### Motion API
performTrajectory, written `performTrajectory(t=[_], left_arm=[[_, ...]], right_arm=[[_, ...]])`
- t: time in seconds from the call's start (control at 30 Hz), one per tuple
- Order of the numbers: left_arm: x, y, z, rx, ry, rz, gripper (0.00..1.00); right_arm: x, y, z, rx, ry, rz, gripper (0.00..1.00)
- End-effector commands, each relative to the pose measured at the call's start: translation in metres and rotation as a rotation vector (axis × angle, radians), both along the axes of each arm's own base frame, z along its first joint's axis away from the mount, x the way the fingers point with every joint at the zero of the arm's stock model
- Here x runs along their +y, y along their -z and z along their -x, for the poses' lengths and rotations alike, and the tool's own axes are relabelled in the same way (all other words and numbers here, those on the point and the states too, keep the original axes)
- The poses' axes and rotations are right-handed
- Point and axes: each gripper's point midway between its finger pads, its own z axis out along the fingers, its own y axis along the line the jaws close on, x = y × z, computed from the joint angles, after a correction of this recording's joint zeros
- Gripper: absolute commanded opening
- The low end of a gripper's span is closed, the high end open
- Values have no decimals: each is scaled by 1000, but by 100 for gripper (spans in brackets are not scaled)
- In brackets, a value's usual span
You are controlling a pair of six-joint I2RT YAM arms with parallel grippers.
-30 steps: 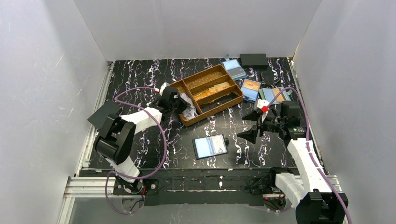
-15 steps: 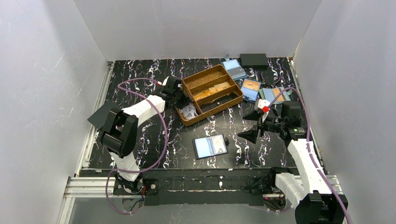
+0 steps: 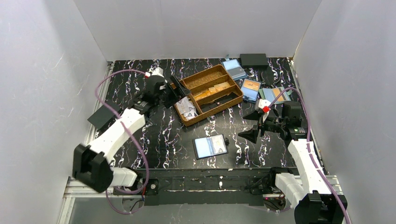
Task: Take the credit cards out of the card holder
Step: Place the credit card in the storage box, then reset both arms
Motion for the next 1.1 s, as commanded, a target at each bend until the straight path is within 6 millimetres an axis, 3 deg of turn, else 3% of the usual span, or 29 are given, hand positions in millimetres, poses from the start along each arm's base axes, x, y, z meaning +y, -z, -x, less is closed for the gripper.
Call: performTrajectory(t=[0.0,0.1,0.3,0.47,0.6,0.8,0.93,1.07], left_arm=[[9,-40,28,-163,118,23,83],[18,-51,46,-220,160,40,98],[25,-54,87,-234,283,137,98],[51,-37,117,-191,303,-11,98],[74,-39,138,-213,306,-132,98],[98,-56,161,-286,265,-223,98],[99,-88,177,-341,246,-166,98],[104,-120,192,-398,221,-134,98]], right_arm=[[-6,-2,-3,-22,22,-4,98],[-10,-1,-4,-30,35,4,98],[-19,-2,-13,-23,98,24,98],[-37,-5,-32,34,247,38,98],[-52,-20,-56,169,434,14,98],[-72,-72,-88,321,660,-16,98],[-80,-129,-94,237,726,-44,98],[-88,-168,-95,244,836,-115,98]])
